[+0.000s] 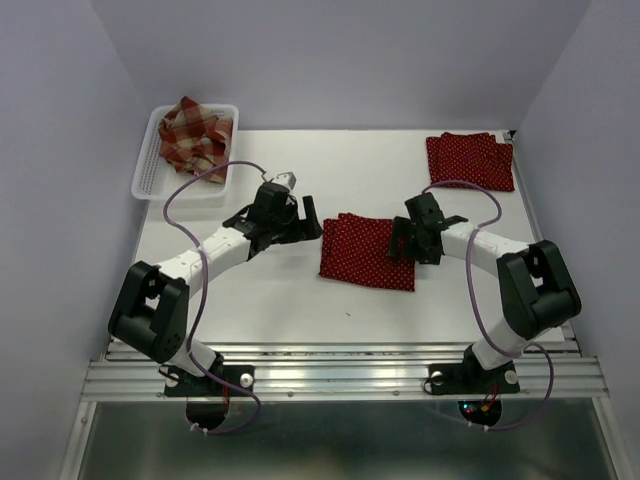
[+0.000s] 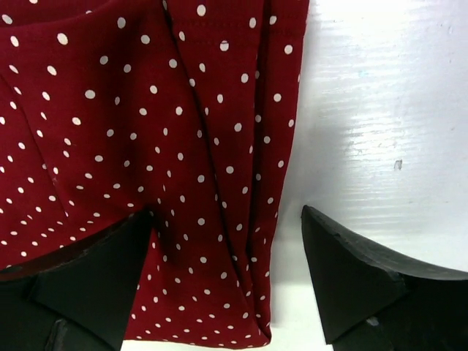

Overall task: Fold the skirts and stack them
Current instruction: Neatly place the folded skirt to the corner

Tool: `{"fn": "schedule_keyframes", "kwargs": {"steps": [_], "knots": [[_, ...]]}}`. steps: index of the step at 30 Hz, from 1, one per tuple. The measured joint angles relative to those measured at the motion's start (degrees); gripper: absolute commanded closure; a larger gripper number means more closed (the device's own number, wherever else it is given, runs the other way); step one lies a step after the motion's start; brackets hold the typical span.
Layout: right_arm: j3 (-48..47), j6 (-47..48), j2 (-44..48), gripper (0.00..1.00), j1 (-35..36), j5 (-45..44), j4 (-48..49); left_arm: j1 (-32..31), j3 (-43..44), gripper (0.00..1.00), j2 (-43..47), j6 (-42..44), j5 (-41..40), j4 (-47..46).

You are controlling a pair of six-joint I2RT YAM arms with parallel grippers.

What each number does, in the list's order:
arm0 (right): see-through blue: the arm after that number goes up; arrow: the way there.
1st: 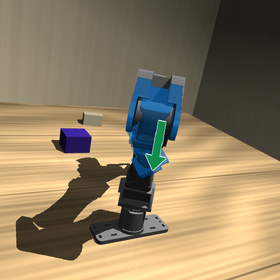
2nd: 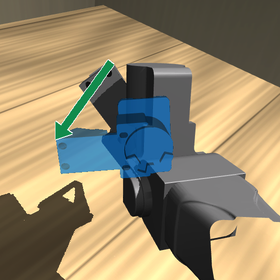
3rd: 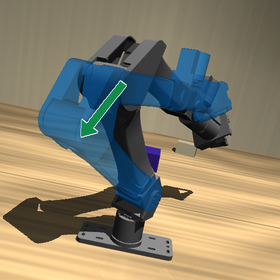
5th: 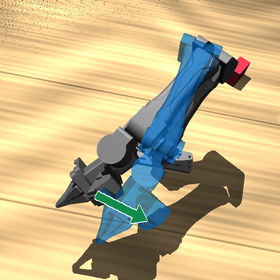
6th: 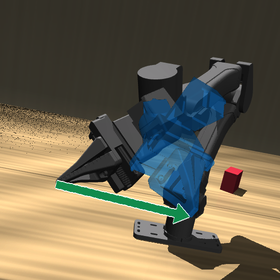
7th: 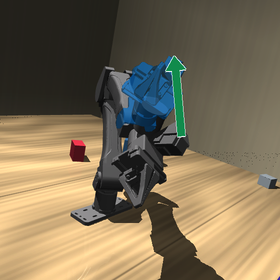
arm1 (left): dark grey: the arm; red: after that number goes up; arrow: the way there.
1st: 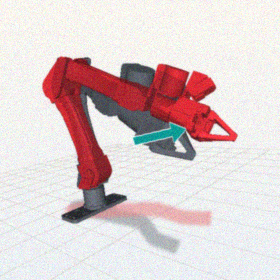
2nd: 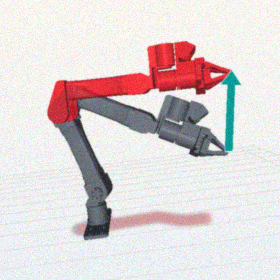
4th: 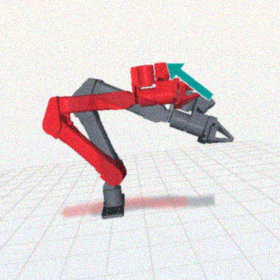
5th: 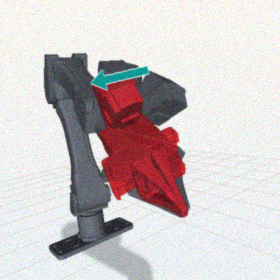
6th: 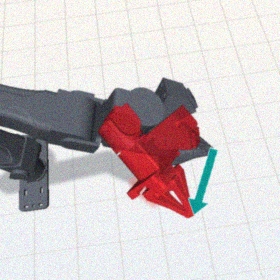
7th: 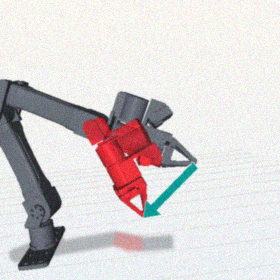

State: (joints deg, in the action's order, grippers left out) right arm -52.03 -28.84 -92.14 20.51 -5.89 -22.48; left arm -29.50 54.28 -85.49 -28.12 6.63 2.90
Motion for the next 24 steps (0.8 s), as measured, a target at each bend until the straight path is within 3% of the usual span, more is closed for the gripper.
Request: {"fn": "schedule_keyframes", "kwargs": {"steps": [5, 8, 12, 17, 24], "knots": [[0.0, 0.6, -0.7, 0.56, -0.2, 1.4, 1.1, 0.0, -0.3, 0.01, 0.6, 0.0, -0.9, 0.9], [-0.3, 1.5, -1.4, 0.82, -0.3, 2.4, 2.2, 0.0, -0.3, 0.01, 1.0, -0.1, -1.5, 1.3], [-2.8, 3.7, -3.5, 1.00, -0.5, 3.2, 2.7, 0.0, -0.3, 0.01, 1.6, -0.4, -2.5, 1.6], [-8.5, 8.7, -7.2, 0.99, -0.5, 1.4, 2.7, 0.0, -0.3, 0.01, 1.8, -0.5, -3.7, 1.7], [-23.0, 18.1, -11.9, 0.99, -0.5, -7.7, 1.8, 1.6, -0.2, 0.01, 1.8, -0.6, -5.9, 3.0]]}}
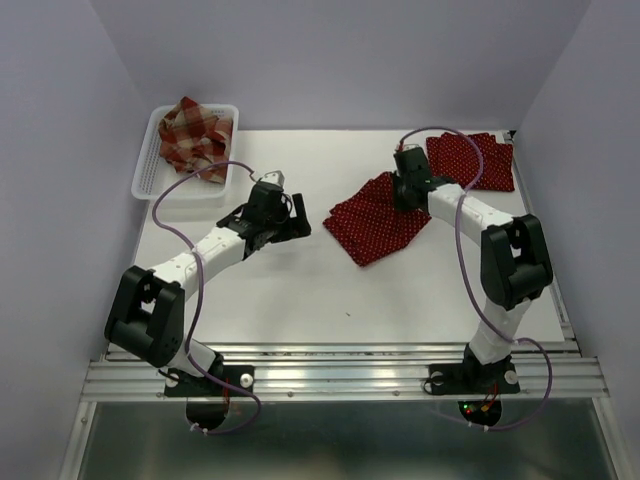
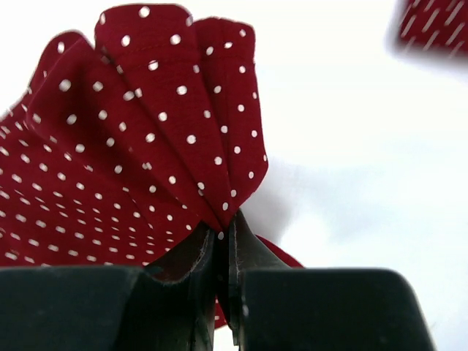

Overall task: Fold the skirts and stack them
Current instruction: Neatly place the folded skirt to the corner

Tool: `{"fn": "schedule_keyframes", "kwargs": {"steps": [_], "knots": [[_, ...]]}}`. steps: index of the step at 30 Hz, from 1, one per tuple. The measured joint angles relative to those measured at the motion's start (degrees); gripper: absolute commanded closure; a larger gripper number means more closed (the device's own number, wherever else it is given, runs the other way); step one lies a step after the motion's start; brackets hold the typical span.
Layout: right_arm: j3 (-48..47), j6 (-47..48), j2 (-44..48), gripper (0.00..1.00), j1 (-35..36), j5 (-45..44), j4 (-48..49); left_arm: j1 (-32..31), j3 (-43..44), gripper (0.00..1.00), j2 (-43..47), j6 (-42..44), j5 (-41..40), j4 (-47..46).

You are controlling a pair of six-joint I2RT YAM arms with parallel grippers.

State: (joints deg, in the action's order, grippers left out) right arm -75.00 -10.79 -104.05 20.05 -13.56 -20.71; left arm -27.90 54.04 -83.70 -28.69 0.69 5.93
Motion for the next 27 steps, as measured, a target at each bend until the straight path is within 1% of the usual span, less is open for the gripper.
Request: {"fn": "schedule_keyframes", "kwargs": {"steps": [4, 8, 13, 20, 23, 27], "knots": [[-9.6, 4.8, -4.8, 0.99, -0.1, -5.9, 0.0, 1.6, 0.6, 0.01, 0.0, 0.0, -1.0, 1.0], [-18.9, 7.2, -11.2, 0.99, -1.0, -10.2, -0.7, 3.0, 1.8, 0.01, -0.2, 0.0, -1.6, 1.6], [-28.9, 7.6, -17.9, 0.99, -4.6, -12.5, -2.9, 4.3, 3.1, 0.01, -1.7, 0.0, -2.0, 1.9], [-42.0, 7.4, -25.2, 0.99, -10.2, -14.4, -5.3, 5.3, 5.4, 0.01, -6.0, 0.0, -2.0, 2.6], [-45.9, 7.3, -26.6, 0.99, -11.4, -15.1, -7.0, 5.5, 6.6, 0.01, -8.1, 0.0, -1.9, 2.5], [-48.5, 7.1, -26.6, 0.99, -11.5, -15.4, -8.5, 5.5, 7.2, 0.01, -9.8, 0.0, -1.4, 2.5]]}}
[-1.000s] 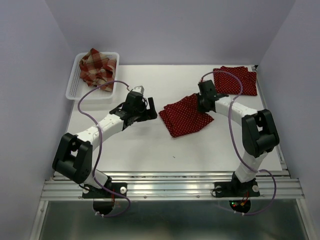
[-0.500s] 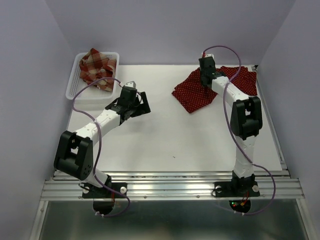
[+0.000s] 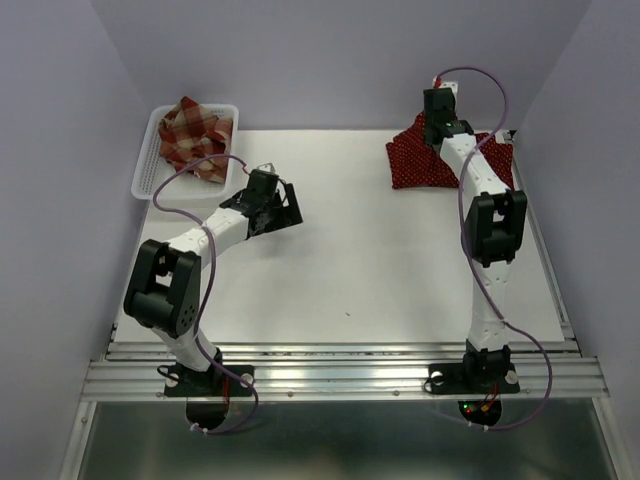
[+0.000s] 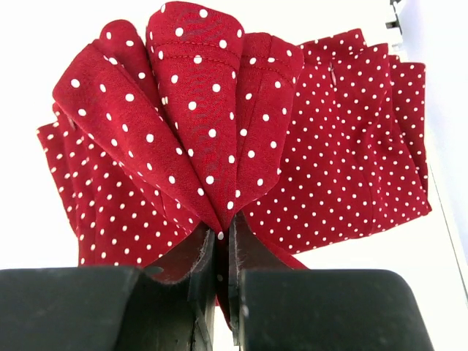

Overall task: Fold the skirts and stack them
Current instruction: Neatly place the folded skirt to the corner

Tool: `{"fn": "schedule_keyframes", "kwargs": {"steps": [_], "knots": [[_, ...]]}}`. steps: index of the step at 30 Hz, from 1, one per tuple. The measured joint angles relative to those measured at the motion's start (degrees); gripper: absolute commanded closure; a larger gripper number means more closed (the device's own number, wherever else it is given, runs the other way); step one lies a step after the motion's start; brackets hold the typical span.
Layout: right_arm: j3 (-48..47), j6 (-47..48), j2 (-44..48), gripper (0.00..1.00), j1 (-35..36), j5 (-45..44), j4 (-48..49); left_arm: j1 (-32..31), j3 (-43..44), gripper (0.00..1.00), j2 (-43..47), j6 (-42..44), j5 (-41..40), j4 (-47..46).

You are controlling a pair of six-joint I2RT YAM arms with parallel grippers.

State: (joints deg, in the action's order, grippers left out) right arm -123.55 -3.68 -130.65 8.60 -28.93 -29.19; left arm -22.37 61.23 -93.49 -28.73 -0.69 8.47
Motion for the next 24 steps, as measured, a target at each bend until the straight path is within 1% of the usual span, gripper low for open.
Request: {"fn": "schedule_keyframes", "kwargs": {"steps": [6, 12, 24], "knots": [[-4.2, 0.0, 0.0, 0.99, 0.0, -0.7, -2.4, 0.0, 0.8, 0.01, -1.5, 0.0, 0.8, 0.0], [-8.2, 1.6, 0.0, 0.99, -1.4, -0.7, -2.6, 0.0, 1.8, 0.01, -2.3, 0.0, 1.9, 0.0], [-8.8, 3.5, 0.0, 0.99, -4.1, -1.2, -3.8, 0.0, 2.5, 0.01, -3.9, -0.1, 3.0, -0.1]]}}
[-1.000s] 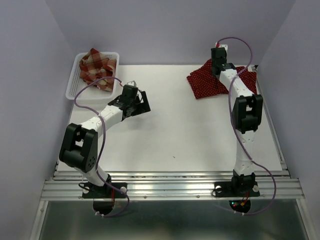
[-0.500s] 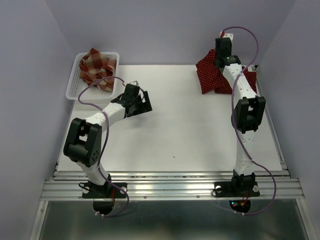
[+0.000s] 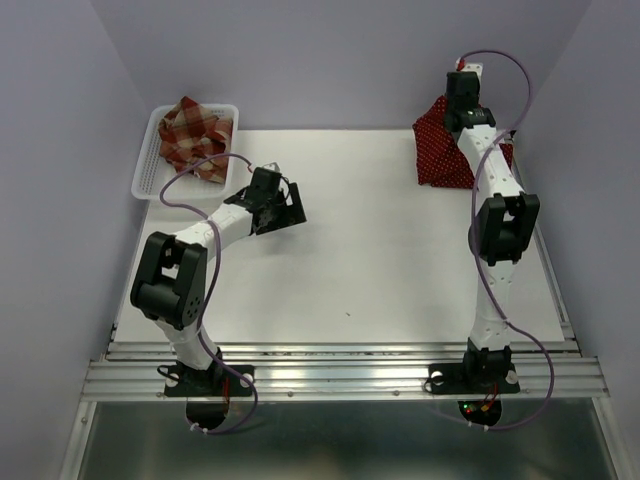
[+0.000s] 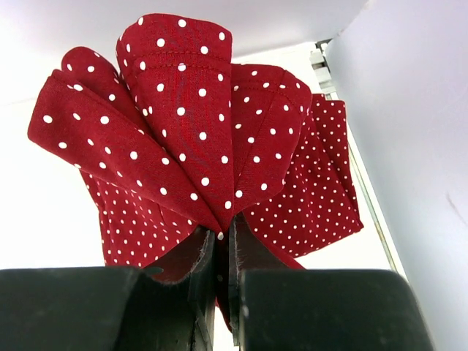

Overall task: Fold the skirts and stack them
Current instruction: Neatly place the folded skirt to the corner

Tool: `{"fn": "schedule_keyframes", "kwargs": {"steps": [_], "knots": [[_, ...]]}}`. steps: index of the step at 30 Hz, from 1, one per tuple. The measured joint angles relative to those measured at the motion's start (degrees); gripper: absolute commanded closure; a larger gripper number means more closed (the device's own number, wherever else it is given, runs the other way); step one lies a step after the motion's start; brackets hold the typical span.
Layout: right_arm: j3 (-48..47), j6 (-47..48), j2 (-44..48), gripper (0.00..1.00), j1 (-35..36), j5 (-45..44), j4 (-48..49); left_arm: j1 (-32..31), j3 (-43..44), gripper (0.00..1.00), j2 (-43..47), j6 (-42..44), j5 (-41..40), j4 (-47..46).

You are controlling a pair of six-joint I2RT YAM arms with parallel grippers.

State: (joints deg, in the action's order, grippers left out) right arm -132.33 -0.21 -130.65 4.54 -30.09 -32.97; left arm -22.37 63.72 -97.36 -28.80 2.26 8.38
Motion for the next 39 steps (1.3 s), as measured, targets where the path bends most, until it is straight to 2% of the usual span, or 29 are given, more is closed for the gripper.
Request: {"fn": "schedule_keyframes", "kwargs": {"steps": [10, 20, 28, 39], "knots": [[-1.5, -0.7, 0.1, 0.99, -0.9, 0.0, -1.2, 0.0, 0.5, 0.01, -0.7, 0.0, 0.6, 0.1], [0.0, -4.4, 0.1, 0.99, -6.2, 3.3, -1.4, 0.0, 1.4, 0.01, -2.5, 0.0, 1.0, 0.1], [2.1, -5.7, -0.2, 0.95, -12.0, 11.5, -1.1, 0.0, 3.2, 0.01, -3.9, -0.2, 1.4, 0.2], [7.7, -3.0, -4.4, 0.86, -14.4, 15.3, 6.6, 0.0, 3.5, 0.01, -4.9, -0.3, 1.8, 0.3]]}}
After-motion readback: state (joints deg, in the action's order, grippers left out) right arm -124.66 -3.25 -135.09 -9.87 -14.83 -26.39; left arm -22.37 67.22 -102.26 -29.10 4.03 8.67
